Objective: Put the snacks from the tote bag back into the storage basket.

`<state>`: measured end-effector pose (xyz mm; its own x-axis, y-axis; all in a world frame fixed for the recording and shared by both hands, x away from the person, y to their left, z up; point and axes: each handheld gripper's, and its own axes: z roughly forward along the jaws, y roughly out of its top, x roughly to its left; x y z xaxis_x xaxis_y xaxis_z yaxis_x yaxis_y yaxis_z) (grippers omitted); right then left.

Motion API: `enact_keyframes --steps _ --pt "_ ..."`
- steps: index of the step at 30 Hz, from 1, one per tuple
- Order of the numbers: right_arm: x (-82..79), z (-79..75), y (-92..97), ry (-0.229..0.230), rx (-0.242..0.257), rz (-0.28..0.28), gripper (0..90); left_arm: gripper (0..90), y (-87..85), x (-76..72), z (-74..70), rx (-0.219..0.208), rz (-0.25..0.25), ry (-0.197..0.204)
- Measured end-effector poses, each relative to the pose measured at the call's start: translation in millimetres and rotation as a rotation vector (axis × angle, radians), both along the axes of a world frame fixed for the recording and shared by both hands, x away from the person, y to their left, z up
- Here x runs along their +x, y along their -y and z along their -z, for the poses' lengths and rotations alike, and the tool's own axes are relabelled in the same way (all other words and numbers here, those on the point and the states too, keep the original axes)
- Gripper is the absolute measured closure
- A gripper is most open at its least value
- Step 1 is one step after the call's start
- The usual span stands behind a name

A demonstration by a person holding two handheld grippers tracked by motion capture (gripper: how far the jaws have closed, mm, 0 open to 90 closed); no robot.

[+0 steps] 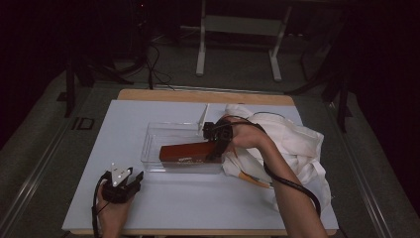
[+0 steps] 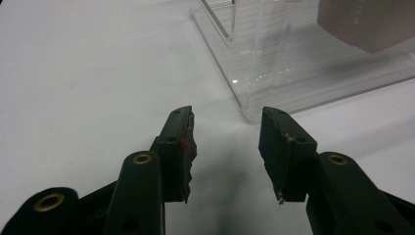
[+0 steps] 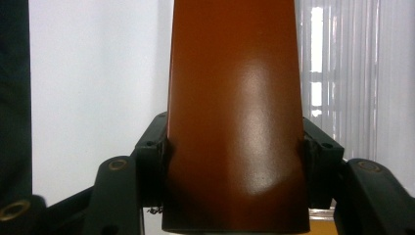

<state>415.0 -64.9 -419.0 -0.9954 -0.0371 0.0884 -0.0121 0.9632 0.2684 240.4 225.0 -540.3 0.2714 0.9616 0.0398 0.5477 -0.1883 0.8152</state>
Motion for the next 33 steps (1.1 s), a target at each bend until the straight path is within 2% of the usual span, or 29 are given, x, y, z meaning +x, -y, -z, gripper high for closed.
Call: enact_keyframes --steps 16,25,31,33 --pt "1.0 3.3 -2.2 -0.011 -0.009 0.012 41.8 57.1 0.2 -0.1 0.1 0.000 0.001 0.003" --pt "1.5 2.2 -3.3 -0.001 -0.003 0.029 40.1 57.0 0.3 0.0 0.1 0.001 0.001 0.002" --pt "0.2 4.7 -3.5 -0.015 -0.013 0.040 38.3 57.0 0.4 0.1 0.1 0.002 0.001 0.000" --pt "-1.6 5.4 -4.7 -0.020 -0.017 0.026 36.6 57.0 0.4 -0.1 0.1 0.002 0.001 0.002"
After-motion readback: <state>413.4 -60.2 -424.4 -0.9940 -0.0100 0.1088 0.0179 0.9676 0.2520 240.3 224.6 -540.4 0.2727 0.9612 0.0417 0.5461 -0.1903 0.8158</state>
